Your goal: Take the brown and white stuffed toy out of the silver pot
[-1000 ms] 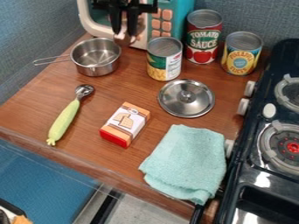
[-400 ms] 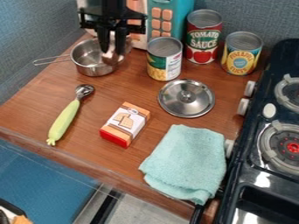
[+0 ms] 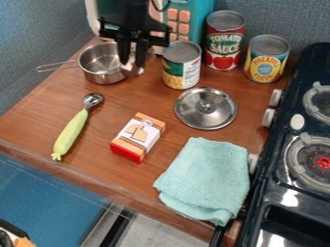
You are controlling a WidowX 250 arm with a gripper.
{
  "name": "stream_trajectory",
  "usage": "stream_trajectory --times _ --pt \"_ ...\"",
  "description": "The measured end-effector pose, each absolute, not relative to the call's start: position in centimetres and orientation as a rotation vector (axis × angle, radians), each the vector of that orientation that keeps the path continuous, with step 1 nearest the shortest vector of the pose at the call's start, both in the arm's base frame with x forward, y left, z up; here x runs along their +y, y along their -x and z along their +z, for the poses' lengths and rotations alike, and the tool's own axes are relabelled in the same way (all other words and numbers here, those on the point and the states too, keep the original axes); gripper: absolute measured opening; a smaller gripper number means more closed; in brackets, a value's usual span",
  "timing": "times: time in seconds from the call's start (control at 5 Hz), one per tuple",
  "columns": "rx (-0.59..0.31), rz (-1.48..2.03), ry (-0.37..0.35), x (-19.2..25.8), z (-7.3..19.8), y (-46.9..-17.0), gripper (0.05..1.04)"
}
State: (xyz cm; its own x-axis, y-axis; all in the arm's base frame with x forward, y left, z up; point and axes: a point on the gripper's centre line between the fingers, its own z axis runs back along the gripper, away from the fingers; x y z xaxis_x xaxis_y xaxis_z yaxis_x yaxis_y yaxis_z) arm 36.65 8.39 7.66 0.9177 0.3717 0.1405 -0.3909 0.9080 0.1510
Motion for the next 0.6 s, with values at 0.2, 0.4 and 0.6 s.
stream_trajectory --times 0.2,0.4,0.6 --pt "-0.091 0.38 -0.189 7.8 6.7 -36.5 0.255" --pt "-0.08 0.389 -0.19 7.7 6.2 -36.4 0.255" --pt "-0.052 0.388 -0.2 7.6 5.2 -36.1 0.255"
